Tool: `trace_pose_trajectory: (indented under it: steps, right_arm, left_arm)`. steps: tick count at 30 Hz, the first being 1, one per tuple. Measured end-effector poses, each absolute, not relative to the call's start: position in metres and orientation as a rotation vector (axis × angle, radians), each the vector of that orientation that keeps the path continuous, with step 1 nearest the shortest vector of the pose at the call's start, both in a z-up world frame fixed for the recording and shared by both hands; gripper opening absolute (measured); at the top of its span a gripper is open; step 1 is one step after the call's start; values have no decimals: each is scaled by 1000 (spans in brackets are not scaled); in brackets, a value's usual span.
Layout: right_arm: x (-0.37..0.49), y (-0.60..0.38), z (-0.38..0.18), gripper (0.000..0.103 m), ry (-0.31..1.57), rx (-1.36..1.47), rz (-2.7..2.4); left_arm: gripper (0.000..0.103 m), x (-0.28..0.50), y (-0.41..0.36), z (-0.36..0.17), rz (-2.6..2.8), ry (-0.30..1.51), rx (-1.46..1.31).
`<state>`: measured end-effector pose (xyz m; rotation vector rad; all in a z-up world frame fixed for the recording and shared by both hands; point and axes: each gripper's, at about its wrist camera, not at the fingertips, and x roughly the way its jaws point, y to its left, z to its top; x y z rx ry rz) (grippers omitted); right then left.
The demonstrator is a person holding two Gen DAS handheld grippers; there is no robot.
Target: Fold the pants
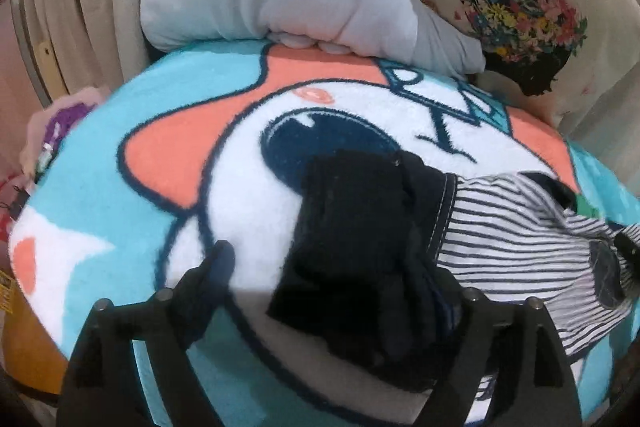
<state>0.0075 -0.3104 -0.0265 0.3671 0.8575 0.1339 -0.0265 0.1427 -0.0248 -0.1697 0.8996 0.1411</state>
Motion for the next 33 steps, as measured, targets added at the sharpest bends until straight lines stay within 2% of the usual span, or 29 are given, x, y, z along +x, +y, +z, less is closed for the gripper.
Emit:
trace_pose_trajectory:
  steps: [1, 2, 3, 4, 5, 13, 20, 24, 26, 27, 28, 29, 30, 33]
  right_arm:
    - [3, -334, -27, 36, 841, 452, 132]
    - [-10, -358, -22, 37, 800, 522, 112]
    - [-19, -368, -16, 40, 772, 527, 76]
    - [-31, -378, -8, 51, 739, 511, 17]
    - [-44, -388, -1, 57, 702, 503, -16]
    - [-78, -411, -13, 57, 696, 637, 66]
    - [-67, -355, -3, 57, 685, 611, 335]
    - [-47, -333, -27, 57, 810, 571, 360]
    - [-49, -350, -39, 35, 817, 650, 282]
    - [-54, -360, -40, 35, 804, 699, 257]
    - [-64, -371, -37, 38, 778, 727, 203]
    - [-72, -377, -31, 49, 760, 711, 133]
    - [-82, -382, -23, 53, 731, 676, 58]
    - [-107, -389, -6, 55, 675, 664, 41]
  left_arm:
    - [85, -26, 143, -23, 135, 906, -177]
    - [85, -28, 143, -19, 136, 911, -179]
    - [85, -31, 141, -12, 134, 900, -185]
    - [85, -35, 138, -4, 120, 884, -194]
    - [85, -40, 132, 6, 97, 864, -200]
    - [85, -49, 46, 66, -68, 757, -85]
    - [85, -37, -5, 29, -87, 835, -18]
    - [85, -34, -7, -8, -54, 955, 13]
    - [85, -50, -1, 2, -62, 924, -13]
    - [85, -59, 2, 11, -67, 901, -22]
    - [85, -67, 4, 19, -66, 875, -28]
    - [85, -74, 6, 27, -60, 845, -28]
    - [85, -85, 8, 39, -49, 801, -24]
    - [85, -108, 6, 64, -10, 697, -3]
